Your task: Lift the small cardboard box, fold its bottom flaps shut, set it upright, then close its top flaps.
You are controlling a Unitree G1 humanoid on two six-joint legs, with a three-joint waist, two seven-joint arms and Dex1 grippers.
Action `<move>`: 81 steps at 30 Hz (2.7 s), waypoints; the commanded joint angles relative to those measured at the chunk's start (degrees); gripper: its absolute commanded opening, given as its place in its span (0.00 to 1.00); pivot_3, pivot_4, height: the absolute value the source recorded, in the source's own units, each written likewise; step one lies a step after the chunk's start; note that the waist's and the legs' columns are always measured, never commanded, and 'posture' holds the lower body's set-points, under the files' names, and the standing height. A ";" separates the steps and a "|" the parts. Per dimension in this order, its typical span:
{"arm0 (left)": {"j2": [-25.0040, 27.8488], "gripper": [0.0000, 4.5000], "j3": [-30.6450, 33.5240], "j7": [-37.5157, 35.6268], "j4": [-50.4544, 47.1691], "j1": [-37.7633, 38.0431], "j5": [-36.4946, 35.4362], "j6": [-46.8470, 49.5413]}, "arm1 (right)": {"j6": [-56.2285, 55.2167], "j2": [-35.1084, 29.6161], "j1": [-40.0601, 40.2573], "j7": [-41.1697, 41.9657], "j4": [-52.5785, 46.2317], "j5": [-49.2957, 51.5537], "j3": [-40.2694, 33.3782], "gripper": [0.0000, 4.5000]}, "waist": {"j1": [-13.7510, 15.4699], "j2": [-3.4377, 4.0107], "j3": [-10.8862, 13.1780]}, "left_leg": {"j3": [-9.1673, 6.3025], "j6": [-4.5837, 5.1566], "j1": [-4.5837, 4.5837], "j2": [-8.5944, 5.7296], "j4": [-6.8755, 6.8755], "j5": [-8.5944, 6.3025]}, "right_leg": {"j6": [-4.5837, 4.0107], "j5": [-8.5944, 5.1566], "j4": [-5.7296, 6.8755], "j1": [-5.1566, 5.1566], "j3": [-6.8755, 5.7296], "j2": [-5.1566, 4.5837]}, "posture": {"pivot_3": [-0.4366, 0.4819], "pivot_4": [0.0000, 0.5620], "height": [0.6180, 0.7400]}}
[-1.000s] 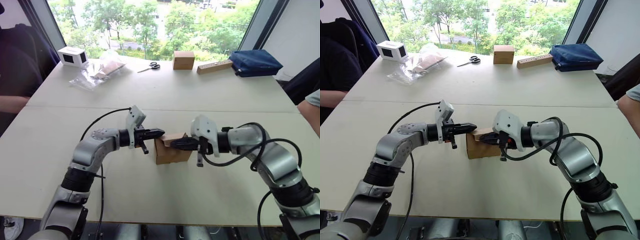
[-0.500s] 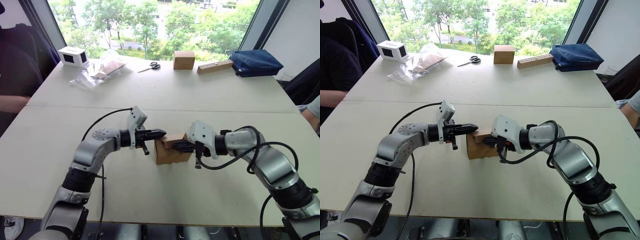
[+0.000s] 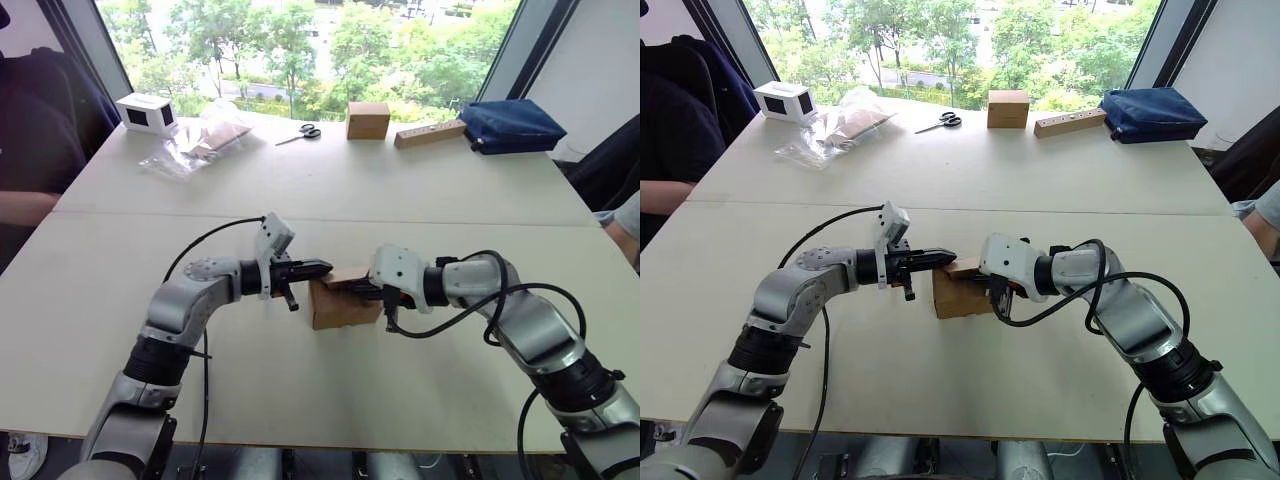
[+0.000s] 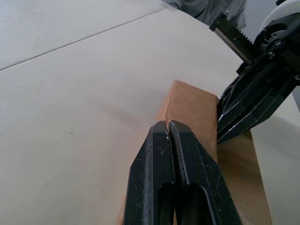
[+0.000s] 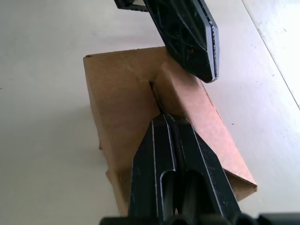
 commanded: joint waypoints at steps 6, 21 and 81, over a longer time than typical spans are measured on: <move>2.22 0.01 -4.20 -2.44 -1.94 0.62 3.61 -3.13 | 2.29 -0.09 -0.28 1.29 -2.67 2.78 -2.43 0.00 | 0.06 0.00 0.00 | 0.00 0.00 0.00 0.00 0.00 0.00 | -0.01 0.00 0.00 0.01 0.00 -0.01 | 0.48 0.27 1.00; 1.60 0.01 -1.17 -1.98 -3.51 0.85 1.47 -3.06 | 6.18 2.75 1.35 -2.05 -1.66 10.90 -11.29 0.00 | 0.00 0.01 0.00 | -0.03 -0.01 0.00 0.01 -0.02 -0.01 | -0.05 -0.01 -0.06 0.01 0.05 -0.16 | 0.48 0.27 1.00; 24.48 0.01 19.01 -4.95 -25.99 39.39 -9.50 -1.90 | 10.87 -2.29 40.46 -4.46 -13.54 28.92 -36.29 0.00 | -0.03 0.19 0.00 | 0.08 -0.44 0.00 -0.03 -0.93 -0.02 | -0.42 0.03 -0.74 -0.16 0.01 -0.48 | 0.48 0.27 1.00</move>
